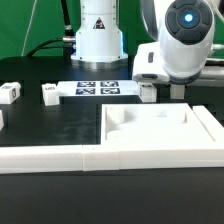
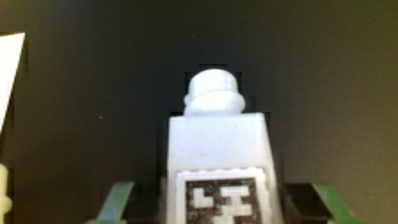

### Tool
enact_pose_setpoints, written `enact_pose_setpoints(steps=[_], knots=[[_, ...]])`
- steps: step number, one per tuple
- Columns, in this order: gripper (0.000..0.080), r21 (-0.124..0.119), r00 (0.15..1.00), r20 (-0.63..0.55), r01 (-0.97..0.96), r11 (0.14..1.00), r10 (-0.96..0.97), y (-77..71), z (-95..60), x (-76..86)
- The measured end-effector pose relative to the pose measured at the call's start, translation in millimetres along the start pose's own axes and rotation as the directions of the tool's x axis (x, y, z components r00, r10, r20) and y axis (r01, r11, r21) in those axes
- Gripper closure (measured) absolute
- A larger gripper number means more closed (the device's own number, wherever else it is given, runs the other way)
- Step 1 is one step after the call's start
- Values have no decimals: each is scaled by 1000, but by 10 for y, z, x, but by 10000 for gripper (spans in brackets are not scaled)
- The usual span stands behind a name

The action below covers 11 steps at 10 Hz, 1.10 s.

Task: Assemble one leg

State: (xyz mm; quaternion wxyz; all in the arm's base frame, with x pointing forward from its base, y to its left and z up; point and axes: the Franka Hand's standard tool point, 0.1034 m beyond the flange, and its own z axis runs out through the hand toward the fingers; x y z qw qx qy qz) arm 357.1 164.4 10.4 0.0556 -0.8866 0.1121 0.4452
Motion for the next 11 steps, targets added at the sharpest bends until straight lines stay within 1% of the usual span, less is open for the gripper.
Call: enact_pose_setpoints(steps=[4, 5, 6, 8, 9, 10, 11], knots=[[512, 0, 1000, 0, 0, 1000, 0, 0, 0, 0], [512, 1, 1000, 1, 4, 1000, -4, 3, -25, -3], [511, 11, 1000, -8, 18, 1000, -18, 19, -199, -22], [511, 24, 999, -25, 22, 999, -21, 60, -498, -132], [511, 34, 999, -37, 26, 999, -25, 79, -715, -187], [511, 38, 997, -76, 31, 999, -28, 71, -860, -209], [511, 36, 996, -81, 32, 999, -29, 66, -833, -219]])
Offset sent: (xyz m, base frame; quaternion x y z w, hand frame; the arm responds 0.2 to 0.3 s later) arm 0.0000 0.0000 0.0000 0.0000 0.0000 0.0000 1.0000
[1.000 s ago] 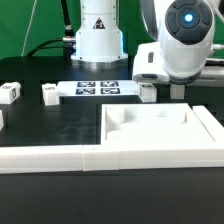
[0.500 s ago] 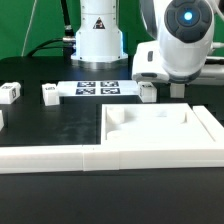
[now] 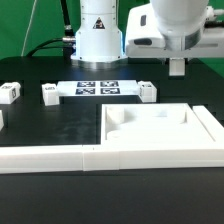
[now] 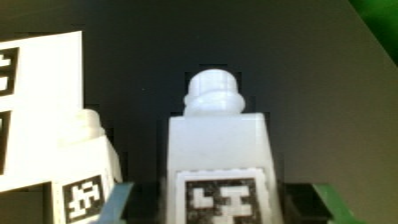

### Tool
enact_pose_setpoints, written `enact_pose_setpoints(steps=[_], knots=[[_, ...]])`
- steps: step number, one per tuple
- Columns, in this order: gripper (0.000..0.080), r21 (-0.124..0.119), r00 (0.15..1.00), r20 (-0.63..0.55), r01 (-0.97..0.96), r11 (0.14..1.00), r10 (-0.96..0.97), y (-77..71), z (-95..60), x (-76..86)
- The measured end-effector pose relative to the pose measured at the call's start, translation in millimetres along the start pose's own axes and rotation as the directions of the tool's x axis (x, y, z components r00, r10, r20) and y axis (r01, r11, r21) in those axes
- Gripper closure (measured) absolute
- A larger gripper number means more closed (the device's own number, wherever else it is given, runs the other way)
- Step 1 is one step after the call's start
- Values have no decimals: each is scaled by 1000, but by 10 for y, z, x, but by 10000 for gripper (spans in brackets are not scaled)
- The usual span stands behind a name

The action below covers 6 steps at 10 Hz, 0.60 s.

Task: Assemble one leg

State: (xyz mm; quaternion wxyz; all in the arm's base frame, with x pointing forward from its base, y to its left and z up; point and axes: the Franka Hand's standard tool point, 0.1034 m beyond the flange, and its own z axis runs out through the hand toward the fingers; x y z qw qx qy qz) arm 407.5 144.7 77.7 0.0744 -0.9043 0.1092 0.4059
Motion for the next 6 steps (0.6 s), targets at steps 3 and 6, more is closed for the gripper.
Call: enact_pose_setpoints(steps=[3, 6], knots=[[511, 21, 979, -202, 8, 1000, -3, -63, -48, 91], [511, -21, 899, -432, 75, 997, -77, -29, -338, 235]])
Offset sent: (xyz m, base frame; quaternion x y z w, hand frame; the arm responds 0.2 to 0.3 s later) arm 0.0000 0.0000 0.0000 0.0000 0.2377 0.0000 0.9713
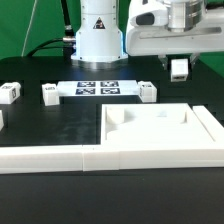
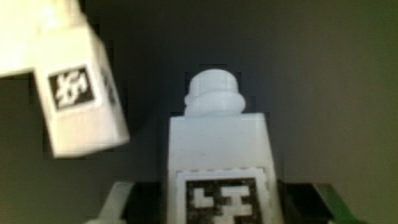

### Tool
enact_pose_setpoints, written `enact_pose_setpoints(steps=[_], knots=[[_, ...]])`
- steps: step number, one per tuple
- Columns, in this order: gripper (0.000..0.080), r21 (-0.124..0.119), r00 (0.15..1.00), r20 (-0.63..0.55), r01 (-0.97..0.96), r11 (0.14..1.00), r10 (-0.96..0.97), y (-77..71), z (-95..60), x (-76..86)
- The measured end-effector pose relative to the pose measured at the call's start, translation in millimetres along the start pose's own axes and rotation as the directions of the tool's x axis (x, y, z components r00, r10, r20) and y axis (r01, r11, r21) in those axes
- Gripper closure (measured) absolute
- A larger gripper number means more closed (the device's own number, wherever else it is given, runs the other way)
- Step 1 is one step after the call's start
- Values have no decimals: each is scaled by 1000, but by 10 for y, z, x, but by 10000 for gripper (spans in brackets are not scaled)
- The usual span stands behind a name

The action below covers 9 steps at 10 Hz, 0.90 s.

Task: Assemble one leg

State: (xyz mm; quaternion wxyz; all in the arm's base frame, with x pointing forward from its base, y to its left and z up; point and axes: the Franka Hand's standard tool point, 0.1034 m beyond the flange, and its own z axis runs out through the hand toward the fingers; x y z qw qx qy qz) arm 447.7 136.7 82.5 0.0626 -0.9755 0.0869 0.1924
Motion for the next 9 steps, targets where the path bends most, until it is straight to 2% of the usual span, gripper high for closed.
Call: enact_pose_setpoints(steps=[1, 2, 3, 4, 5, 6, 7, 9], knots=[[511, 2, 995, -100, 19, 1000, -18, -19, -130, 138], [511, 2, 989, -147, 32, 999, -31, -23, -230, 183], [510, 21, 968, -249, 33, 999, -27, -70, -331, 278], [509, 31, 939, -343, 46, 998, -33, -94, -293, 267], [509, 32, 924, -381, 55, 998, -38, -104, -253, 227], [509, 52, 882, -470, 64, 997, -32, -156, -277, 267], [509, 56, 857, -514, 79, 995, -40, -181, -254, 250], [509, -4, 830, -540, 166, 986, -142, -138, -421, 419]])
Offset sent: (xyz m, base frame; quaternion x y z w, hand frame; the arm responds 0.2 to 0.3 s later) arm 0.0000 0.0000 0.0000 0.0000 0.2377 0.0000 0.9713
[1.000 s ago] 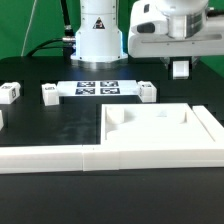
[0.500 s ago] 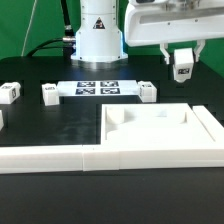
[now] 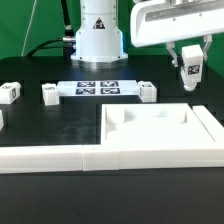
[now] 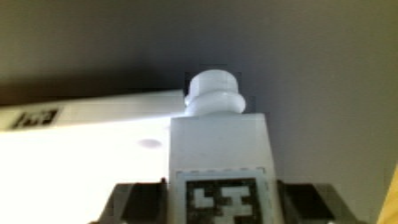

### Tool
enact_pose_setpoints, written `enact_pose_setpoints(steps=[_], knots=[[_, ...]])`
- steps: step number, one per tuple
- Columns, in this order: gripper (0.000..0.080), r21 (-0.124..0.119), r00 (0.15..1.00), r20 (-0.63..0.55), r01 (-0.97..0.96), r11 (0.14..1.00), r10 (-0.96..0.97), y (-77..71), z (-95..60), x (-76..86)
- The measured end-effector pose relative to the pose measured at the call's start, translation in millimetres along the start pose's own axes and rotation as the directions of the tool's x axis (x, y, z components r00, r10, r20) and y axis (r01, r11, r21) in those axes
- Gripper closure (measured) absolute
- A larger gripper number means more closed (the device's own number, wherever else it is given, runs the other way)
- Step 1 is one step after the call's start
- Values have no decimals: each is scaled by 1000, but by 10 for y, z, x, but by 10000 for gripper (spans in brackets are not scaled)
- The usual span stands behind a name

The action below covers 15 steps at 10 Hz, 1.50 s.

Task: Assemble one leg

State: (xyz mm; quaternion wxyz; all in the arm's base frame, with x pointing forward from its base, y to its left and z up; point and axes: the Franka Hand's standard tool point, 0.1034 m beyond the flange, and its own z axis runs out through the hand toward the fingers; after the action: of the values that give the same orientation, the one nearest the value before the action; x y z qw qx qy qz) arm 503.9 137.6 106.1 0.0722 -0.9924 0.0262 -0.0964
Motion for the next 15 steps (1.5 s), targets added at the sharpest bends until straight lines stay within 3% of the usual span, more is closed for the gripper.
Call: enact_pose_setpoints(steps=[1, 6, 11, 14, 15], knots=[[509, -1, 1000, -11, 28, 1000, -28, 29, -45, 114], [509, -2, 999, -13, 36, 999, -36, 41, -36, 127], [509, -6, 980, -55, 193, 981, -193, 306, 59, 982], [509, -11, 980, -99, 173, 985, -173, 298, 77, 980], [509, -26, 965, -191, 178, 984, -179, 321, 62, 1031]])
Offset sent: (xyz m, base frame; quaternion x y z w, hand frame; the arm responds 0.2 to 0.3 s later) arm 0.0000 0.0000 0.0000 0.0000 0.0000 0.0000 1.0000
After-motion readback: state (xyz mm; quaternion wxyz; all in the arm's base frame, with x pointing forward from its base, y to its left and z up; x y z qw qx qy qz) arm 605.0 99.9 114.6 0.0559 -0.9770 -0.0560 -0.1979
